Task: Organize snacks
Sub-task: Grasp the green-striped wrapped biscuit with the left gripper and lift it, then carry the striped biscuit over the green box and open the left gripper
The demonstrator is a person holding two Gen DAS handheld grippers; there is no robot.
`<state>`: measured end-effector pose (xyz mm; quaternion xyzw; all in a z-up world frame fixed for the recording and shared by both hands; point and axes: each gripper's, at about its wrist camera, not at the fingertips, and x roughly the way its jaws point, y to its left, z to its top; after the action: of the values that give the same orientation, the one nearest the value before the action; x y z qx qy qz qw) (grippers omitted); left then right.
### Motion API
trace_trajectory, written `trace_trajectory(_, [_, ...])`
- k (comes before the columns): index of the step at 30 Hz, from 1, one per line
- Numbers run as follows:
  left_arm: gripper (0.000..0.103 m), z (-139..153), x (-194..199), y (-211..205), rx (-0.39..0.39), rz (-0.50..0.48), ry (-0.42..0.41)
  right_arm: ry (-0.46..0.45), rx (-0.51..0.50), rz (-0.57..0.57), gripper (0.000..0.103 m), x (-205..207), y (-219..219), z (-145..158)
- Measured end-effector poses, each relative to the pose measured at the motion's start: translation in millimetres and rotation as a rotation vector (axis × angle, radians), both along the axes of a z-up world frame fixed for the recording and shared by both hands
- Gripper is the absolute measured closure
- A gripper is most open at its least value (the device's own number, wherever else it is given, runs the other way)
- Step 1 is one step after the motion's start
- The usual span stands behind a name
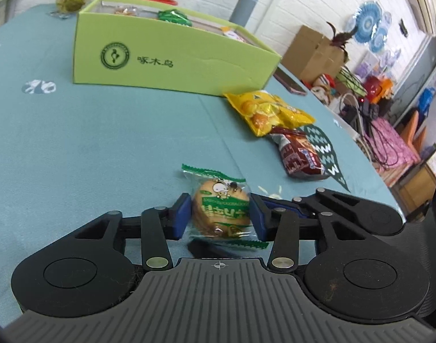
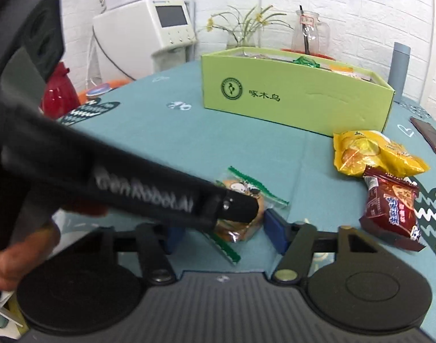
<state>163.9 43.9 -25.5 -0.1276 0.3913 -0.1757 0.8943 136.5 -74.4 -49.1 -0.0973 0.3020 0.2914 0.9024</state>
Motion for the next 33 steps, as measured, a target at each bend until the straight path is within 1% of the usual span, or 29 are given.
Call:
trace_trajectory(1, [0.083,0.4,-0.6,-0.8,0.005,0.006,-0.002,-0.002,-0.004,0.004,0.044,-0.8,-1.0,1.6])
trace_trajectory(3, [0.089,3.3,0.4,2.8,0.002,0.026,-0.002,0.01,0.02,0.007,0.045,4.4,-4.5,4.3])
trace_trajectory(5, [0.089,9.3,4.5,9.4,-0.038,0.048,-0.001,0.004,0.045,0.008,0.045,12.1,-4.7,8.8])
trace_trajectory(7, [0.09,20.8,11.4,13.6,-0.056,0.071,-0.025,-0.046,0.033,0.018,0.045,17.9,-0.2,16.7])
trace_trajectory(10, [0.089,41.6,28.6,15.2,-0.052,0.091,-0.075,-0.116,0.023,0.023,0.045,34.4,5.8,35.0])
trace_trajectory(12, [0.089,61.8,44.9,16.5,-0.043,0.092,-0.123,-0.171,0.028,0.026,0.045,53.0,8.6,51.9])
trace_trajectory(15, [0.088,95.3,79.0,20.0,-0.024,0.095,-0.22,-0.274,0.022,0.033,0.042,85.6,18.0,80.8])
trace_trajectory(16, [0.088,104.7,94.9,20.9,-0.008,0.1,-0.246,-0.295,0.019,0.032,0.042,100.8,22.4,88.2])
trace_trajectory(18, [0.087,114.8,128.4,23.0,0.022,0.119,-0.268,-0.307,0.015,0.032,0.042,133.3,32.0,95.8])
trace_trajectory(19, [0.087,115.9,144.0,24.1,0.042,0.128,-0.275,-0.302,0.011,0.034,0.042,151.6,37.1,96.3])
trace_trajectory(21, [0.087,110.9,176.3,27.5,0.075,0.15,-0.259,-0.259,0.007,0.043,0.042,185.9,46.7,93.1])
trace_trajectory(23, [0.087,98.4,204.4,33.4,0.094,0.163,-0.219,-0.198,0.001,0.052,0.043,215.0,54.0,84.6])
trace_trajectory(25, [0.086,82.0,226.5,38.6,0.095,0.165,-0.164,-0.14,-0.027,0.064,0.042,235.7,61.7,72.4])
trace_trajectory(26, [0.086,73.9,233.8,40.3,0.095,0.166,-0.137,-0.113,-0.042,0.072,0.042,242.5,64.6,66.8])
trace_trajectory(27, [0.086,64.6,238.3,42.0,0.097,0.165,-0.113,-0.089,-0.057,0.082,0.038,247.3,67.2,61.1])
trace_trajectory(28, [0.082,59.2,239.3,42.2,0.091,0.16,-0.117,-0.056,-0.023,0.091,0.031,249.9,65.1,57.7])
trace_trajectory(29, [0.079,55.2,238.6,41.5,0.088,0.152,-0.122,-0.043,-0.015,0.104,0.03,250.2,65.3,54.7])
trace_trajectory(30, [0.074,54.0,238.2,40.5,0.087,0.145,-0.124,-0.051,-0.009,0.11,0.03,248.7,64.5,53.8])
trace_trajectory(33, [0.071,55.7,240.5,36.6,0.098,0.145,-0.13,-0.054,-0.016,0.102,0.027,244.8,65.3,53.6])
